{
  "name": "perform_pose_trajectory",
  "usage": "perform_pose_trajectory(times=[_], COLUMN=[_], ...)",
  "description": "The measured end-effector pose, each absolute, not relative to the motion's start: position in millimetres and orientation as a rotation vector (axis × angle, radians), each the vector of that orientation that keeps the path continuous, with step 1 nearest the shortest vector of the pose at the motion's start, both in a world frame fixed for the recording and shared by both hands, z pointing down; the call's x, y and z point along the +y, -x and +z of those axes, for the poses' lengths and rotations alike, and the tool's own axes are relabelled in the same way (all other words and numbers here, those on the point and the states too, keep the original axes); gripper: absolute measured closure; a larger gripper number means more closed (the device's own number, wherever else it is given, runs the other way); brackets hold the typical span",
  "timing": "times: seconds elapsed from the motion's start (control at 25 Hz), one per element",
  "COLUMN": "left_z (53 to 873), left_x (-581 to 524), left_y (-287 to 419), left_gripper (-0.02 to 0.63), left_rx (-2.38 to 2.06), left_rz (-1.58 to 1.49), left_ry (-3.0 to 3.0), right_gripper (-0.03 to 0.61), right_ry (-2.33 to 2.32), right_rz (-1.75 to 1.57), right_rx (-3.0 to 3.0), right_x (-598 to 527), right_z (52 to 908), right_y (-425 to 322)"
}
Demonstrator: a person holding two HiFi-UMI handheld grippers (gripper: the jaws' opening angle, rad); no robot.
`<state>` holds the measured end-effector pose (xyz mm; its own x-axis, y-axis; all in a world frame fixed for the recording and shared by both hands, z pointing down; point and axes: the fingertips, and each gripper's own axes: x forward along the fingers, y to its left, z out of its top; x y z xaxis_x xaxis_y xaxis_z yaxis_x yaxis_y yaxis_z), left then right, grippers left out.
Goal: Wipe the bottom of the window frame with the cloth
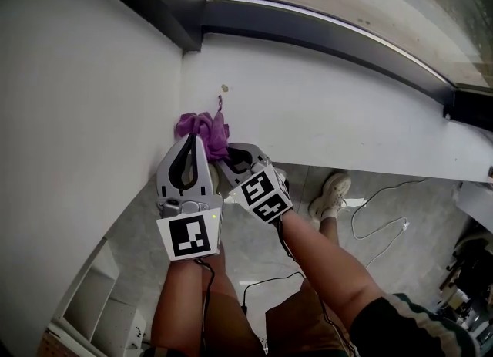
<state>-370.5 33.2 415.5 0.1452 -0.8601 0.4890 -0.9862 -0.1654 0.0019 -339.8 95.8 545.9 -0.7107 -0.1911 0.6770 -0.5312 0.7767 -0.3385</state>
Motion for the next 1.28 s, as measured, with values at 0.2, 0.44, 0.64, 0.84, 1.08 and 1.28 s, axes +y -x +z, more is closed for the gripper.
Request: perform_pose_trajectory(times=[0.2, 0.44, 0.64, 0.84, 1.08, 1.28], left_z=[419, 420, 419, 415, 408, 407], left_x=[36, 33, 24, 8, -13, -30], left_y=[380, 386, 382, 380, 377, 376], left_gripper=[0.607, 0.607, 0.607, 0.607, 0.607, 0.607], left_rx=[-1.788, -1.798, -1.797, -1.807, -1.815, -1.818], left_rz=[0.557, 0.553, 0.532, 0.516, 0.509, 0.504], left_ry=[-2.083, -2.073, -2.075, -2.085, -2.115, -2.133], right_gripper=[0.511, 0.511, 0.511, 0.511, 0.511, 0.511], right_ry=[-0.507, -0.546, -0.605, -0.668, -0.717, -0.756], right_rz=[0.689, 0.665, 0.657, 0.638, 0.601, 0.555], right_rx=[-2.36, -2.359, -2.361, -2.37, -2.395, -2.41], right_x=[93, 74, 50, 19, -16, -46], right_z=[542, 540, 539, 535, 525, 518], right_y=[363, 358, 350, 348, 350, 350])
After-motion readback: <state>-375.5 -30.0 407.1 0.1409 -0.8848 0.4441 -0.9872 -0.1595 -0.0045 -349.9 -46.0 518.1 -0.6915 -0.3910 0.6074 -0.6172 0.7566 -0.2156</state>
